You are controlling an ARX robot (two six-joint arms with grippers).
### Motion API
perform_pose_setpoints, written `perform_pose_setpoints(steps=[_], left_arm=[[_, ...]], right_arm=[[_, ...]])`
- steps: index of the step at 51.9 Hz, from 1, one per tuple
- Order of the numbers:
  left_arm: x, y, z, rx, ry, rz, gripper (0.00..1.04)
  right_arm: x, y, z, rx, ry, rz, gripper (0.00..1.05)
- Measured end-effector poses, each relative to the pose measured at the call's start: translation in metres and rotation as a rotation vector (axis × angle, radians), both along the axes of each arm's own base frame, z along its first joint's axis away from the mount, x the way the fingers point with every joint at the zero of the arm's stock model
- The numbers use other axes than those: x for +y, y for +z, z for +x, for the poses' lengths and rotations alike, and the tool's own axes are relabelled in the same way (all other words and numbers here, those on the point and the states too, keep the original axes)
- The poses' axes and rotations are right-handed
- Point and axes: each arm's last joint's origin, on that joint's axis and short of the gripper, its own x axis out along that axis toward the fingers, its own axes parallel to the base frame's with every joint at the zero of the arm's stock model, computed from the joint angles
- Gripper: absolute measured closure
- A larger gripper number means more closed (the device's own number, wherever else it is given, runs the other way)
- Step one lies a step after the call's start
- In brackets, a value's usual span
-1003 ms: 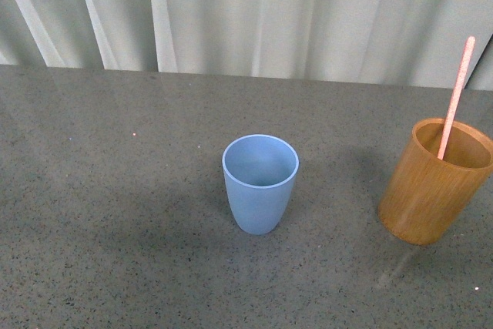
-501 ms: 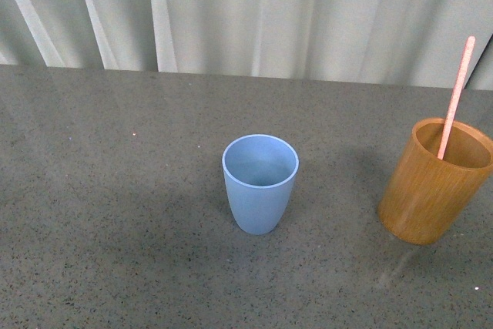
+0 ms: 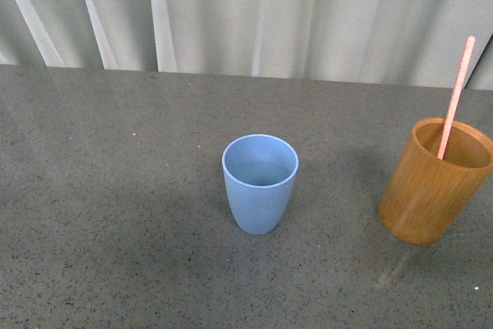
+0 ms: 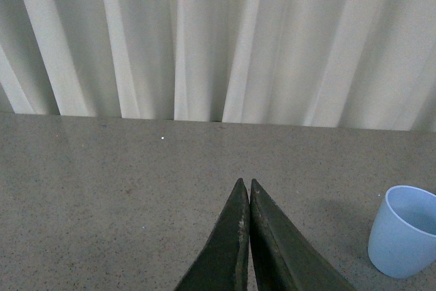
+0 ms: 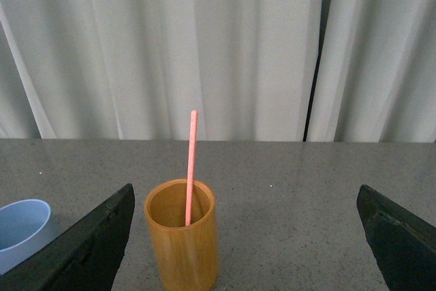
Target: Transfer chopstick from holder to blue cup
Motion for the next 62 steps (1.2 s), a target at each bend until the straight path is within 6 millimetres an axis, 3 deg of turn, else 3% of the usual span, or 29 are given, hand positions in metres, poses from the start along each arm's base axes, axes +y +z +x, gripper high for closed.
perform_pose_setpoints(steps=[22, 42, 46, 48, 51, 57, 62], left_arm=[[0.000, -0.003, -0.011, 0.006, 0.000, -0.002, 1.00], [0.000, -0.003, -0.011, 0.006, 0.000, -0.001, 0.41], [0.000, -0.003, -0.011, 0.006, 0.000, -0.002, 0.29], [0.000, -0.003, -0.011, 0.006, 0.000, -0.002, 0.20], [0.000, -0.003, -0.011, 0.006, 0.000, -0.001, 0.06], [0.000, -0.003, -0.011, 0.006, 0.000, -0.001, 0.07], [0.000, -0.003, -0.011, 0.006, 0.000, -0.001, 0.07]], right_arm=[[0.000, 0.000, 0.000, 0.000, 0.000, 0.000, 0.10], [0.000, 0.000, 0.000, 0.000, 0.000, 0.000, 0.10], [-0.001, -0.001, 0.001, 0.150, 0.004, -0.012, 0.10], [-0.002, -0.002, 0.006, 0.299, 0.018, -0.021, 0.10], [-0.007, 0.000, 0.021, 0.350, 0.030, -0.034, 0.10], [-0.020, 0.003, 0.061, 0.318, 0.029, -0.029, 0.10], [-0.024, -0.007, 0.095, 0.311, 0.036, -0.024, 0.10]])
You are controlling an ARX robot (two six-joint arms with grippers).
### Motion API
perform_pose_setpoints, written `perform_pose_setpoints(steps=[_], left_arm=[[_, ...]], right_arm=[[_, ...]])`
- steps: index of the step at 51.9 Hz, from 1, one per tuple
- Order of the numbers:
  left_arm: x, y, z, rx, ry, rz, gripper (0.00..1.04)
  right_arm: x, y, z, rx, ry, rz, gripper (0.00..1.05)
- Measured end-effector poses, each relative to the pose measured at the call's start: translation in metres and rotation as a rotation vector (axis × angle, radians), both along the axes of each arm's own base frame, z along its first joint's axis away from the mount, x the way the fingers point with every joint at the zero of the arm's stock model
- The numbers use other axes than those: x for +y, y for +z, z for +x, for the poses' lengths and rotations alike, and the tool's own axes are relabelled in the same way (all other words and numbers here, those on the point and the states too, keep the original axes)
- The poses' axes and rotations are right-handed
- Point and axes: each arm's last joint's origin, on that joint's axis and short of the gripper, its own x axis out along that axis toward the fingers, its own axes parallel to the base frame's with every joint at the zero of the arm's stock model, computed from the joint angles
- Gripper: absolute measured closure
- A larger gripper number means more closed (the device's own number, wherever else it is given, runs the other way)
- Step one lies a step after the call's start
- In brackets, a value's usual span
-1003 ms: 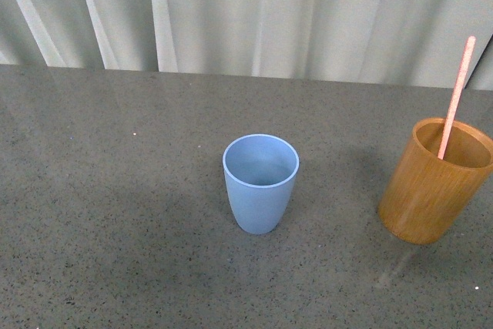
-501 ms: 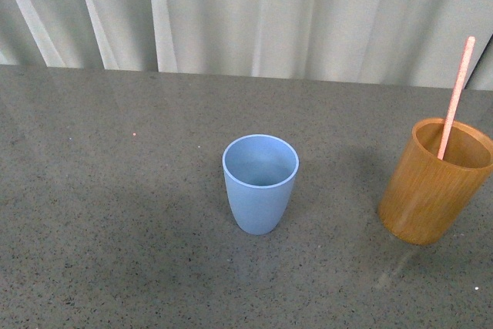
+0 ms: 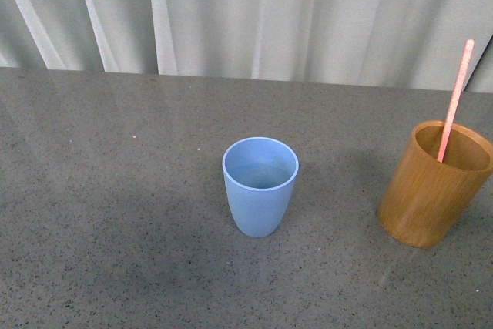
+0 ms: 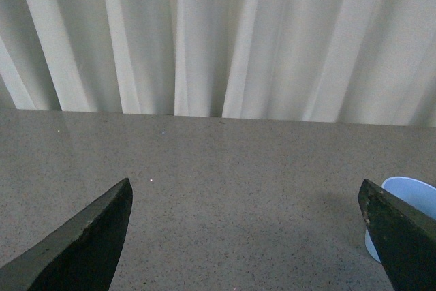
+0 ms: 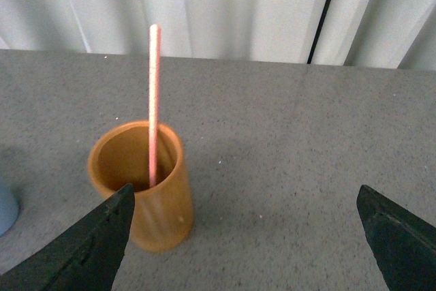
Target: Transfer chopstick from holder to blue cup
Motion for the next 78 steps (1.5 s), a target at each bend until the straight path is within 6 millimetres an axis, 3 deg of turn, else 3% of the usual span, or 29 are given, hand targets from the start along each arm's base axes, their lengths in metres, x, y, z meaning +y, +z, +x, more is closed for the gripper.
perform_pose_setpoints(steps=[8, 27, 78], left_arm=[[0.000, 0.000, 0.000, 0.000, 0.000, 0.000, 0.07], [0.000, 0.000, 0.000, 0.000, 0.000, 0.000, 0.07], [0.000, 0.000, 0.000, 0.000, 0.000, 0.000, 0.07]], right_arm=[[0.008, -0.012, 0.030, -0.001, 0.045, 0.044, 0.10], [0.047, -0.017, 0.094, -0.033, 0.116, 0.110, 0.10], [0.058, -0.032, 0.156, -0.026, 0.100, 0.108, 0.10]])
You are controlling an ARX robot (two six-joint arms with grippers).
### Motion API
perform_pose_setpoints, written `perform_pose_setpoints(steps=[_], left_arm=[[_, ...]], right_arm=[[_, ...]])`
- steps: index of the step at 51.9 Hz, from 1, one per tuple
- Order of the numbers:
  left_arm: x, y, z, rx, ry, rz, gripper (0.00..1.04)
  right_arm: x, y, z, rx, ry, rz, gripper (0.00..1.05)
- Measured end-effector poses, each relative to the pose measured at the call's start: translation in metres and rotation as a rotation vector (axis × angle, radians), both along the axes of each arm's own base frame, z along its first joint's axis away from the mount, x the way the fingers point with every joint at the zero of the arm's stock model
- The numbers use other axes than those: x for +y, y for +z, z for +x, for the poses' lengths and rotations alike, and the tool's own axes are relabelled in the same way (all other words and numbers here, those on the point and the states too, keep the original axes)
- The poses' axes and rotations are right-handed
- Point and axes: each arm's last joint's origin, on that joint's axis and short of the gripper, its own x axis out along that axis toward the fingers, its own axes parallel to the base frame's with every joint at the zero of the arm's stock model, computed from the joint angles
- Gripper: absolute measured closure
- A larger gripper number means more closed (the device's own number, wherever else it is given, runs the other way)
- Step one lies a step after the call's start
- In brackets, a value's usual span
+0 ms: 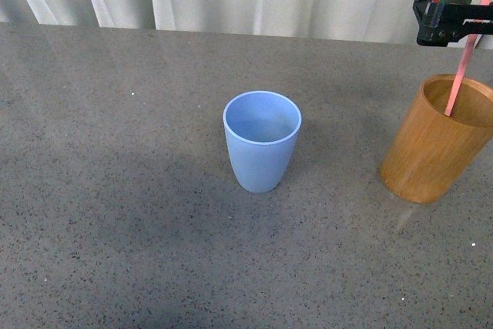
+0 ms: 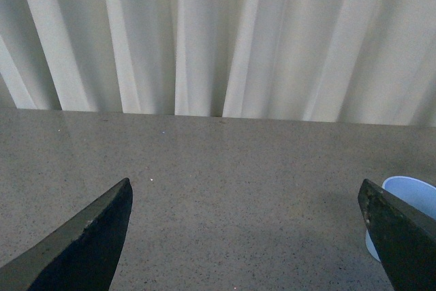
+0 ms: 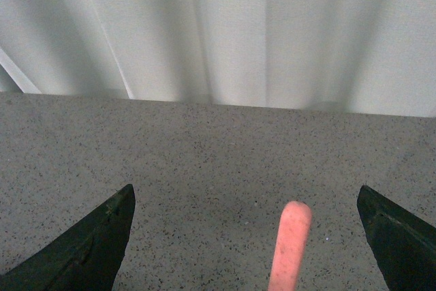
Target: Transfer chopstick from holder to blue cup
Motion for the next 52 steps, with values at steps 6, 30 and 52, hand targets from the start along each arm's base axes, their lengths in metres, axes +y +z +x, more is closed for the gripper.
perform_pose_setpoints(steps=[6, 30, 52], left_arm=[[0.000, 0.000, 0.000, 0.000, 0.000, 0.000, 0.07], [0.000, 0.000, 0.000, 0.000, 0.000, 0.000, 0.07], [0.000, 0.000, 0.000, 0.000, 0.000, 0.000, 0.07]], right_arm=[[0.001, -0.003, 0.004, 0.011, 0.000, 0.006, 0.10], [0.009, -0.009, 0.005, 0.016, 0.020, 0.021, 0.62], [0.008, -0.003, -0.007, -0.016, 0.022, 0.019, 1.03]])
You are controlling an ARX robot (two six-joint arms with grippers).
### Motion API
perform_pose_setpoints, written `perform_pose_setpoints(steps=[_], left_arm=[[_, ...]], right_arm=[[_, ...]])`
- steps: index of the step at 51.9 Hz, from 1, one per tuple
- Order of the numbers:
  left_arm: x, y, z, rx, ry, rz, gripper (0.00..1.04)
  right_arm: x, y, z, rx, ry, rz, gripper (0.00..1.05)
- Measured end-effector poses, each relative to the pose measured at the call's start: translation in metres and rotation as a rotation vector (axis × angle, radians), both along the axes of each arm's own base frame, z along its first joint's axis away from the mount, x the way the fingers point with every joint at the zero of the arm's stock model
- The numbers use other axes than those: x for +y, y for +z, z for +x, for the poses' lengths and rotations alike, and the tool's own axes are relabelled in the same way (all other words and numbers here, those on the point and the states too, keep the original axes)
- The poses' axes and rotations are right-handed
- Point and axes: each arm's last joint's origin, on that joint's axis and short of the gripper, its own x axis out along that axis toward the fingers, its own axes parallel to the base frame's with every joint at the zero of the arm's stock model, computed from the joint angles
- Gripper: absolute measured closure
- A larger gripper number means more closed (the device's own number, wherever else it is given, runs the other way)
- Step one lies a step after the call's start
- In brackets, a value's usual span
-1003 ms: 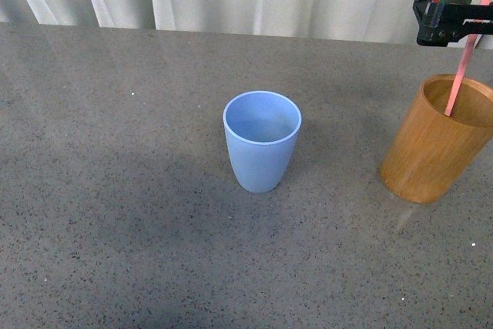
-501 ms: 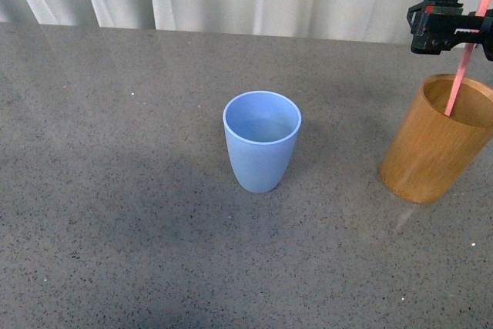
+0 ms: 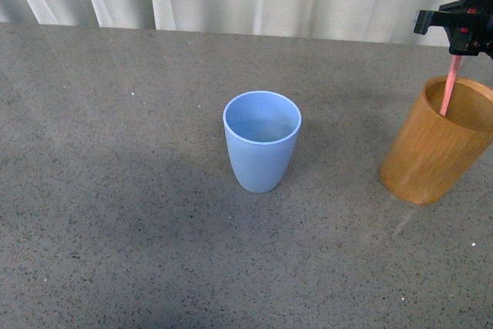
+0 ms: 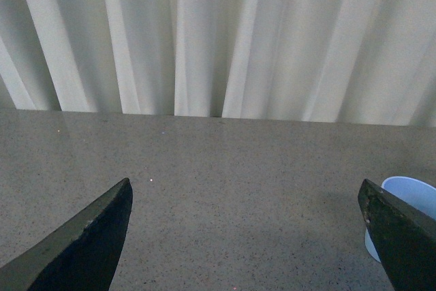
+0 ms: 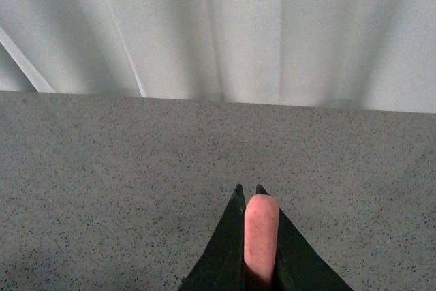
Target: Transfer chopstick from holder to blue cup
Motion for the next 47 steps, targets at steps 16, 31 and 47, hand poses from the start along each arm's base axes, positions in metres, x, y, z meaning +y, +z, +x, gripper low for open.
perform_pose_setpoints(steps=[16, 31, 47], left_arm=[[0.000, 0.000, 0.000, 0.000, 0.000, 0.000, 0.07], [0.000, 0.000, 0.000, 0.000, 0.000, 0.000, 0.07], [0.000, 0.000, 0.000, 0.000, 0.000, 0.000, 0.07]], right_arm=[[0.021, 0.051, -0.011, -0.172, 0.043, -0.057, 1.03], [0.049, 0.116, -0.021, -0.370, 0.089, -0.046, 1.03], [0.086, 0.133, -0.036, -0.421, 0.203, 0.033, 1.03]])
